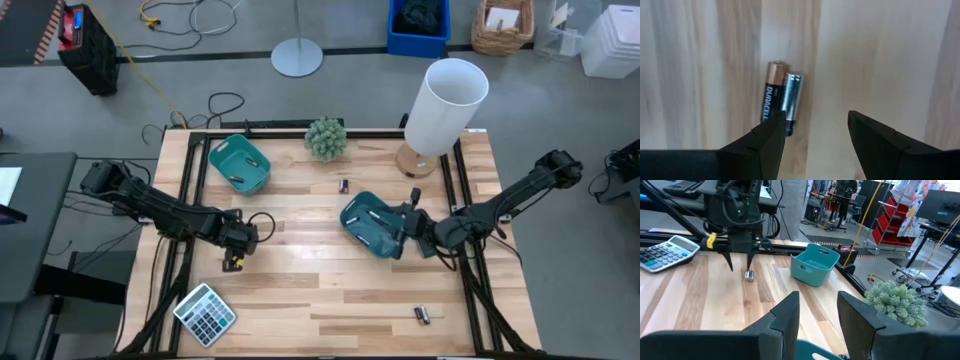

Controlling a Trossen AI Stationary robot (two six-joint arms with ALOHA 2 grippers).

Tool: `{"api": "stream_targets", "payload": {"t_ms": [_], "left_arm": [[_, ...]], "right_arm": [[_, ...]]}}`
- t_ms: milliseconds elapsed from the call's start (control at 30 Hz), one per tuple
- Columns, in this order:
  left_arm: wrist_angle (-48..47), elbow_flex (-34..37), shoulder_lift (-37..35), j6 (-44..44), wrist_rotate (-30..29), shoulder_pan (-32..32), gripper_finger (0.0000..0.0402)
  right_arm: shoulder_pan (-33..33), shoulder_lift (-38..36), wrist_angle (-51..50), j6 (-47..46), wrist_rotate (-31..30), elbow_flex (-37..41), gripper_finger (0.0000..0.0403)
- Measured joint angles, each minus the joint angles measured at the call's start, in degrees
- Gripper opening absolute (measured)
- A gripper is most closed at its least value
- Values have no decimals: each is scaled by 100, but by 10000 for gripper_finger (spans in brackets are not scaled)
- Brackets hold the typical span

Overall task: Sort batteries
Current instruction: Put the silver battery into the blue bin

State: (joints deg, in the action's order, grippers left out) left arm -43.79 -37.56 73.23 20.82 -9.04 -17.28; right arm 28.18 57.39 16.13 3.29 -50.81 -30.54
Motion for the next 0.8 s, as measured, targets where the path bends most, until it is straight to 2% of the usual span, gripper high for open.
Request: {"api": "stream_targets", "payload": {"t_ms": [233,500,800], "left_arm": [[159,24,-2,-73,-120,2,208],[459,307,-10,16,45,0,208],[473,319,-9,31,69,0,208]], "right_arm": [[-7,0,39,4,-2,0,150],[-7,0,36,15,0,2,150],[-7,0,39,15,-2,1,150]]}}
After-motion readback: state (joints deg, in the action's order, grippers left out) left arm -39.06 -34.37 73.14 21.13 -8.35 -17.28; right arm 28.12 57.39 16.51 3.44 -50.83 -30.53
